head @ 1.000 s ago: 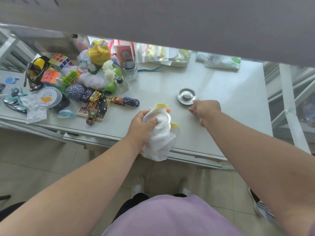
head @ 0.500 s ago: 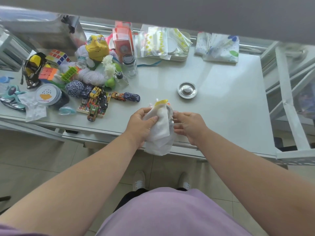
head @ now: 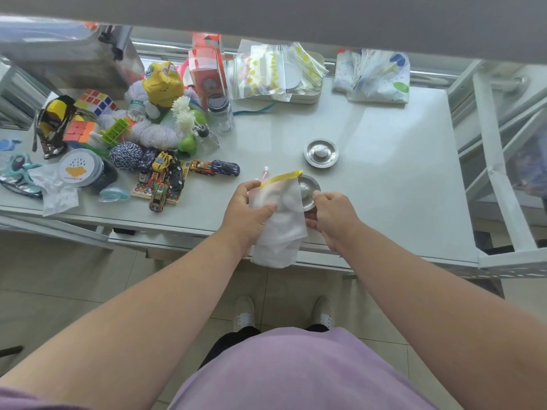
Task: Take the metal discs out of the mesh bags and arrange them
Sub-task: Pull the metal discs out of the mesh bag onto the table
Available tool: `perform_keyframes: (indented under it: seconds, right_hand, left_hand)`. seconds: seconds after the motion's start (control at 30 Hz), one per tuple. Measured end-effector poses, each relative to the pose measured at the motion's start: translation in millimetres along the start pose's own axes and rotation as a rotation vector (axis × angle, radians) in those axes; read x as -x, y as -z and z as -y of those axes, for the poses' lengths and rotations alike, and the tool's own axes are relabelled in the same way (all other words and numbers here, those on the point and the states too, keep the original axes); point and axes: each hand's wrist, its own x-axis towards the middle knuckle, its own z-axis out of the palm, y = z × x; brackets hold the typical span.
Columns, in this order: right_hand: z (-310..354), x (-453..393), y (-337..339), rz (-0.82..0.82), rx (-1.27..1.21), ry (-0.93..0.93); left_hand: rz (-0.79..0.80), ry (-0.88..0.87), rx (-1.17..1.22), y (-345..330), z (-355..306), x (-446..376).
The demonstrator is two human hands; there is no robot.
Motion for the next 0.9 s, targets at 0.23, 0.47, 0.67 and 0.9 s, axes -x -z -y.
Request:
perform_keyframes:
  seconds: [0.23, 0.47, 0.67, 0.9]
  right_hand:
    - [2.0, 0.7, 7.2, -0.062, -0.15, -0.031]
    - [11.8, -14.6, 32.0, -0.28, -0.007, -0.011]
    - [23.3, -24.7, 39.8, -0.336, 0.079, -0.006]
    - [16.5, -6.0, 37.8, -0.418, 0.329, 0.064]
  left_hand:
    - [-0.051, -0.003, -0.032, -7.9, -0.3, -1.1]
    - [-0.064, 0.025, 0.011, 9.9, -3.7, 0.5]
    - [-0.051, 0.017, 0.08, 30.5, 1.4, 0.4]
    - [-0.022, 0.039, 0.087, 48.0, 0.1, -4.7]
